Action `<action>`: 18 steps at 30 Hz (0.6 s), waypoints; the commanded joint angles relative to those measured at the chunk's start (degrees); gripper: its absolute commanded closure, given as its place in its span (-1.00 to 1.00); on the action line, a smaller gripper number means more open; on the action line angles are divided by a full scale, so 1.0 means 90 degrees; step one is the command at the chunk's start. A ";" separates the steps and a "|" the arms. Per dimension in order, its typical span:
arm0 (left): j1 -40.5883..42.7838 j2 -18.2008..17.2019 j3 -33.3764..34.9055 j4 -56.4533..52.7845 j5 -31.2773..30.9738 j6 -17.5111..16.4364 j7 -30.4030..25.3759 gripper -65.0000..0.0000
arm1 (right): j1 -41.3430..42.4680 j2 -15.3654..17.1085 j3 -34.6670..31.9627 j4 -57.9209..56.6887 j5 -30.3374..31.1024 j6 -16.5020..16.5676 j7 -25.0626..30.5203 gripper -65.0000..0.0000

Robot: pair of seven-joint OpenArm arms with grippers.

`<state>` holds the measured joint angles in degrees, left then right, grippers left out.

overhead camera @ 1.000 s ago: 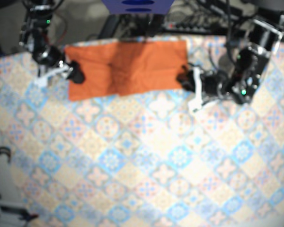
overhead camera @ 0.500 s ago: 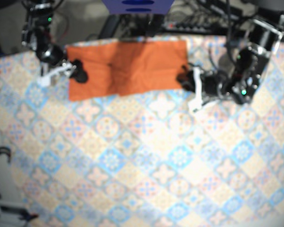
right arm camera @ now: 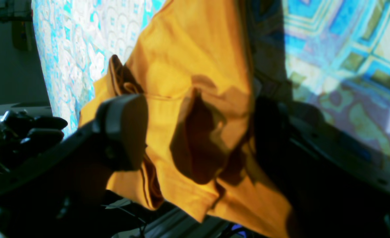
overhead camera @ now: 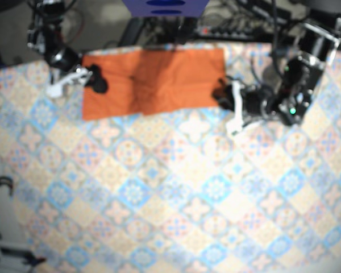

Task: Fold the T-shirt properly
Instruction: 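Fold the strip end with the right gripper inward toward the left gripper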

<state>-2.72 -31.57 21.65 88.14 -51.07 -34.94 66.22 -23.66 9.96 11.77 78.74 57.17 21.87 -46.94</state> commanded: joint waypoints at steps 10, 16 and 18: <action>-0.0083 -0.0091 -0.0047 0.0097 -0.0103 -0.0030 -0.0075 0.35 | -0.0179 -0.0085 -0.0521 -0.0129 -0.0506 -0.0325 -0.0787 0.38; -0.0083 -0.0101 -0.0047 0.0097 -0.0103 -0.0030 -0.0075 0.35 | -0.0111 -0.0095 -0.0531 -0.0090 -0.0506 -0.0325 -0.0787 0.89; -0.0083 -0.0101 -0.0047 0.0097 -0.0103 -0.0030 -0.0075 0.35 | -0.0101 -0.0095 -0.0531 0.0018 -0.0515 -0.0325 -0.0787 0.94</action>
<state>-2.70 -31.57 21.65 88.14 -51.07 -34.94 66.22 -23.83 9.54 7.92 79.07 55.27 19.73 -50.00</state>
